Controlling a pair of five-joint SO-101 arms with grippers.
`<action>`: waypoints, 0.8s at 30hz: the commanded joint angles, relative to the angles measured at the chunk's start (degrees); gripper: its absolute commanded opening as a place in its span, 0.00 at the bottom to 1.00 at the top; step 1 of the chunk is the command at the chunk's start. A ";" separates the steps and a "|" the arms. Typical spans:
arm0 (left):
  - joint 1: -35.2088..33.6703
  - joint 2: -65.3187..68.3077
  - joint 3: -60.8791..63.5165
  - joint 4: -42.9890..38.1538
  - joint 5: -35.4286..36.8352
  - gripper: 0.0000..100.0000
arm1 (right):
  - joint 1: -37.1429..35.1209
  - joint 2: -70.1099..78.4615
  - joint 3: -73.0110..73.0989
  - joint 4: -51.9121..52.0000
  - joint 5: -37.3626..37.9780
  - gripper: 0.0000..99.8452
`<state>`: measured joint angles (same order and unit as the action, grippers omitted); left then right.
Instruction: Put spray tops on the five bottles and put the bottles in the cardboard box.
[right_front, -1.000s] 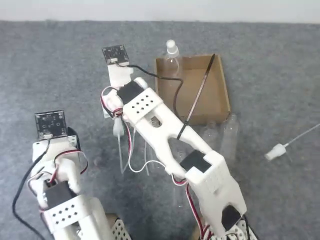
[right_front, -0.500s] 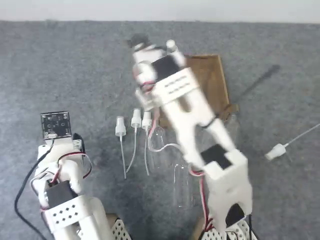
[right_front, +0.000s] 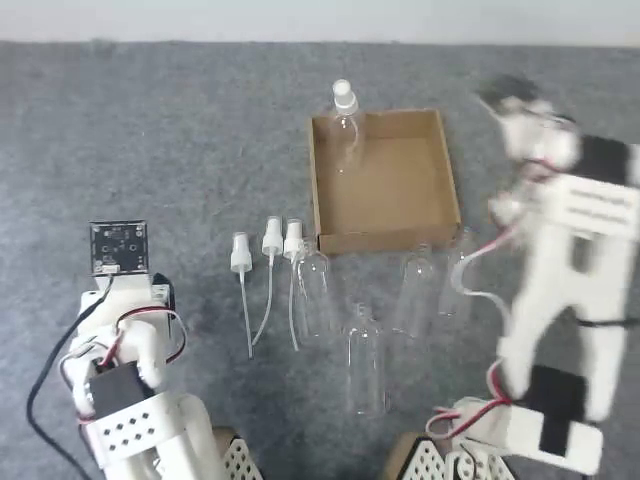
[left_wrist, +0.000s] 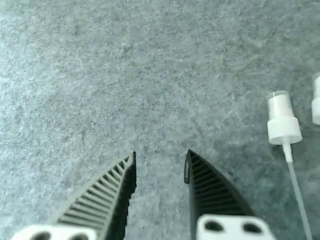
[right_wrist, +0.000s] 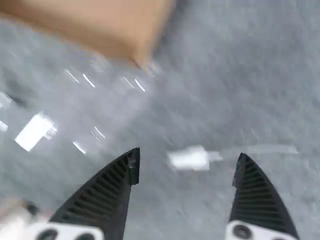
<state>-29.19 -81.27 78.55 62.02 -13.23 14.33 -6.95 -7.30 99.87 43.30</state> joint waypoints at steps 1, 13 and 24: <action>0.09 -0.70 -2.77 0.18 -0.26 0.15 | 11.47 -2.15 3.96 -3.03 19.08 0.26; -0.09 -0.79 -0.22 -0.18 -0.26 0.15 | 18.51 10.59 16.53 -16.75 55.47 0.26; 0.00 -0.79 -0.22 -0.18 -0.26 0.15 | 17.80 19.30 22.33 -32.40 55.65 0.26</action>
<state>-29.19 -81.27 78.55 62.02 -13.23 32.26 12.13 15.30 69.27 98.15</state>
